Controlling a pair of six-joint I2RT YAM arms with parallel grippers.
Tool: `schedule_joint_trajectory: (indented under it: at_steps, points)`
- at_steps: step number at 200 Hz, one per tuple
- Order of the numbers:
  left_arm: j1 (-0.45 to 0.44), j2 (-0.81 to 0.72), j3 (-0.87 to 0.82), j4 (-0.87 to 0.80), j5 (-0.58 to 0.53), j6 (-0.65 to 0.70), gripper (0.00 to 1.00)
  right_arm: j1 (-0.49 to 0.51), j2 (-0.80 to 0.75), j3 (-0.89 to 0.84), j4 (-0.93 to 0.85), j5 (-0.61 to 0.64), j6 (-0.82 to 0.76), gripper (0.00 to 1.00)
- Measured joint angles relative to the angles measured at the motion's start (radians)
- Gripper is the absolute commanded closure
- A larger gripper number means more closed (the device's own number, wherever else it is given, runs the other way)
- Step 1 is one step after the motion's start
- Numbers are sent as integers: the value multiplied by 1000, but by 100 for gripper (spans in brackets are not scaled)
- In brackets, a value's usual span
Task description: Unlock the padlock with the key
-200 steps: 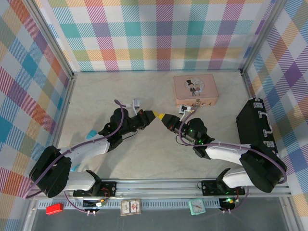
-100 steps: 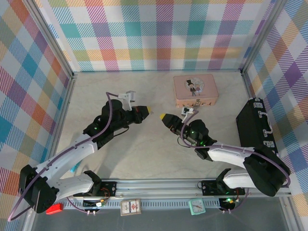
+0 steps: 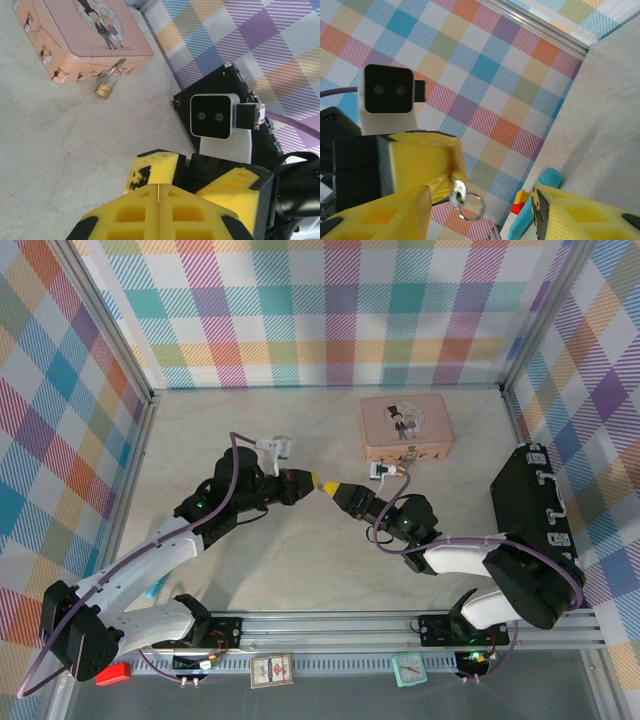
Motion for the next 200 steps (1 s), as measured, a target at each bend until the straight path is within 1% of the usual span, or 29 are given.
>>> schedule_joint_trajectory:
  at_steps: [48,78,122,200]
  points:
    - [0,17,0,34,38,-23,100,0,18,18,10,-49,0,62]
    - [0,17,0,46,45,-27,100,0,24,23,14,-68,-1,68]
    - [0,21,0,48,45,-27,100,0,24,26,14,-78,-1,74]
    - [0,32,0,48,44,-27,100,0,1,27,-15,-85,-16,78]
